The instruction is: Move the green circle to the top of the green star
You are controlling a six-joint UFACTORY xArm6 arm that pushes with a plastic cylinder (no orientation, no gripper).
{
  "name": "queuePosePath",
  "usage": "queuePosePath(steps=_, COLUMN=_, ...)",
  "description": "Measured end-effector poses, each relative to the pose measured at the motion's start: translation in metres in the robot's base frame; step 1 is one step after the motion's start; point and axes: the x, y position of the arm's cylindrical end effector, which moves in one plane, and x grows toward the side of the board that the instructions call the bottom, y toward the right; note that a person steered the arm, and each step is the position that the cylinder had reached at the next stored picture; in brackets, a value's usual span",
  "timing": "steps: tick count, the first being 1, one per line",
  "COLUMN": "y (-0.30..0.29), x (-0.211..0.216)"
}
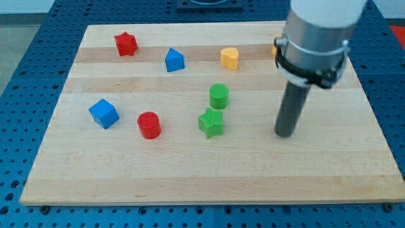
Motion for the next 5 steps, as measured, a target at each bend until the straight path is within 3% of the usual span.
queuePosePath(steps=1, y=-0.023, x=0.061)
queuePosePath(steps=2, y=-0.074, x=0.072)
queuePosePath(steps=4, y=-0.139, x=0.05)
queuePosePath(steps=5, y=-0.139, x=0.021)
